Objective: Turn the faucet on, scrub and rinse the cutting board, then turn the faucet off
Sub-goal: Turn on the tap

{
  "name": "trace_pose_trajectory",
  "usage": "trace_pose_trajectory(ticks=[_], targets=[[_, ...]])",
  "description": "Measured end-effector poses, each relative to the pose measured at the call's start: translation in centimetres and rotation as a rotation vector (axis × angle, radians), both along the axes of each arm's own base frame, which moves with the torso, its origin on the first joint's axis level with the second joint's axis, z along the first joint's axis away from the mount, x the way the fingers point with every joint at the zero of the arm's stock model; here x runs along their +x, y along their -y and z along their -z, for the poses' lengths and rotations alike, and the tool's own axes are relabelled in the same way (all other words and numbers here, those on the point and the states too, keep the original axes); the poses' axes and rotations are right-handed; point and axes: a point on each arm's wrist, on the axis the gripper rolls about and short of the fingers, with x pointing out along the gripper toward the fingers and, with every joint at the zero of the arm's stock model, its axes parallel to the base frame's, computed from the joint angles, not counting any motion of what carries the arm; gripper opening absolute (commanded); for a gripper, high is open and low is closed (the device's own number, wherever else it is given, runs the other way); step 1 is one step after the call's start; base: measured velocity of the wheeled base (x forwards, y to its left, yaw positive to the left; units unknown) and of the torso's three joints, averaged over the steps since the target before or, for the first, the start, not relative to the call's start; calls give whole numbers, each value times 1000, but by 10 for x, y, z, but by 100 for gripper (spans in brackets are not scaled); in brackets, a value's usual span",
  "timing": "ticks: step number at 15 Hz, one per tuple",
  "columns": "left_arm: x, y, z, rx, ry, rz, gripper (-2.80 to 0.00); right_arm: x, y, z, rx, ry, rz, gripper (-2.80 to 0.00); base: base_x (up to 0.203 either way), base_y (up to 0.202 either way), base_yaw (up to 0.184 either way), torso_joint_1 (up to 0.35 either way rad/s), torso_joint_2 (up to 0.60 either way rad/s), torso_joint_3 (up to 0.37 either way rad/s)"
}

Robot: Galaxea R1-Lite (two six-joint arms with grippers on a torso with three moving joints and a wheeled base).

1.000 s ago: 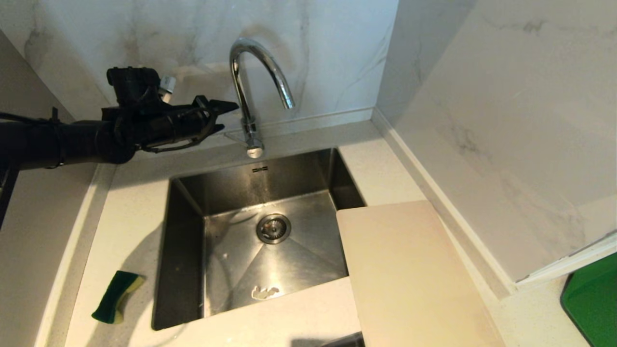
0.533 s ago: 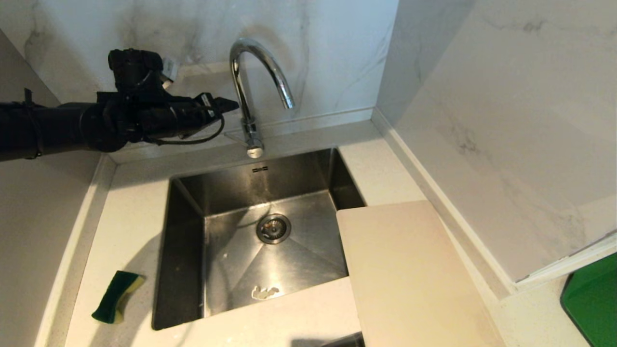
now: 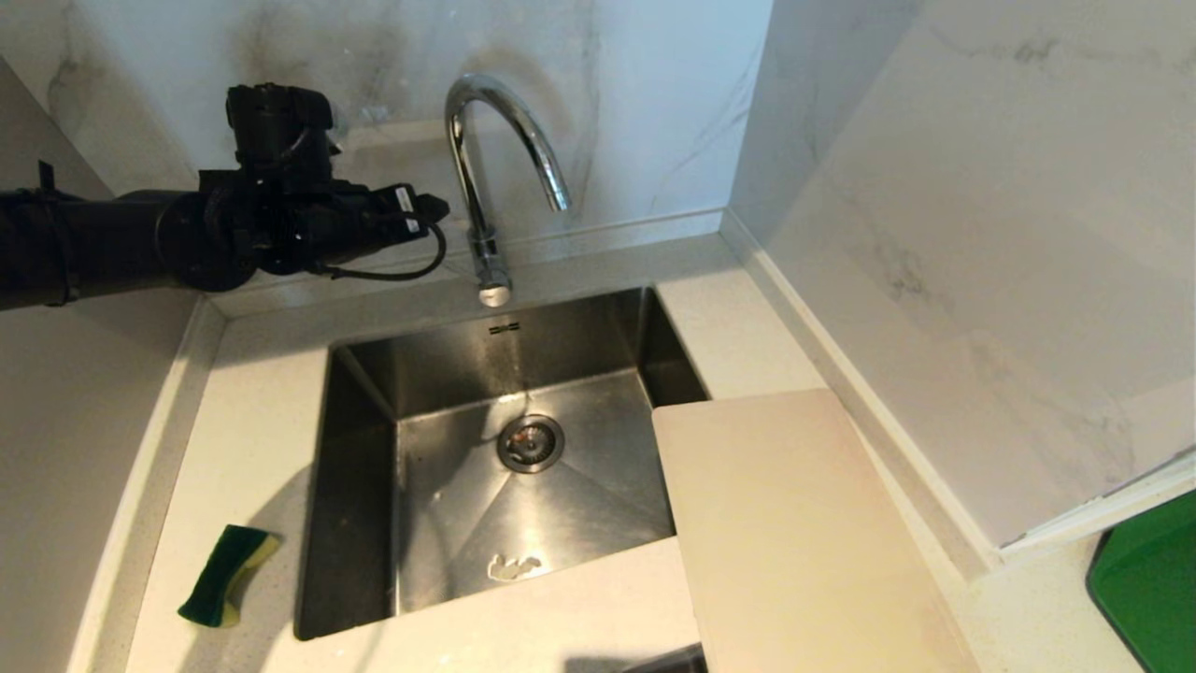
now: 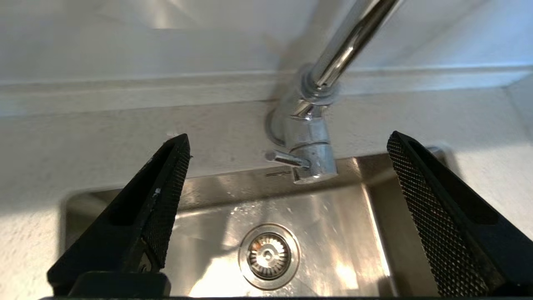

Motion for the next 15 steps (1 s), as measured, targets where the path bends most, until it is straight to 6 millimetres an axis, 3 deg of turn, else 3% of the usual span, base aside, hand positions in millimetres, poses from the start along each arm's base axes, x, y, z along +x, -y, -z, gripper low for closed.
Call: trace_pose_trajectory(ticks=[4,9,15], targets=[[3,20,10,16,13,-164,0,0,0,0,0,0,0,-280,0,0,0,0,0,0],[26,37,38,-24,89,-406,0,0,0,0,0,0,0,-280,0,0,0,0,0,0],[33,63,62,-69,112,-420,0,0,0,0,0,0,0,-280,0,0,0,0,0,0]])
